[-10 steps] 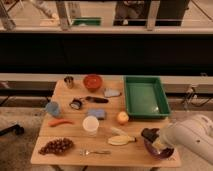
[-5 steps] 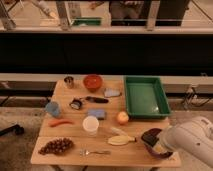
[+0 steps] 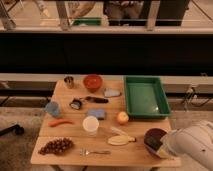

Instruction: Wipe purple bowl with eraser

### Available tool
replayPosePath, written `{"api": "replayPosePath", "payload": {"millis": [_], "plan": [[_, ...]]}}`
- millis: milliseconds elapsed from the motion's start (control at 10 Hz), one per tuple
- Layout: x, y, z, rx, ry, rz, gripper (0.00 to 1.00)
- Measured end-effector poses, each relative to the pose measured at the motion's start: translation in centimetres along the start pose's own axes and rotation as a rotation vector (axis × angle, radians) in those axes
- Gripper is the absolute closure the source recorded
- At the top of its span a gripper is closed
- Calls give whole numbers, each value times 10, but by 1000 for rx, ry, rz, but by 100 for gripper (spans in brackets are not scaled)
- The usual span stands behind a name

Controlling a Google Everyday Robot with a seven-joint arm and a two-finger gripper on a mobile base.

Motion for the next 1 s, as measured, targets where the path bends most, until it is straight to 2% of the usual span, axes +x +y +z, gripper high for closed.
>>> {"api": "replayPosePath", "payload": {"millis": [300,600,1000], "plan": [[14,4,-12,11,10,0,100],[26,10,-16,-16,32,-15,100],[39,7,-12,-59,71,-20,100]]}}
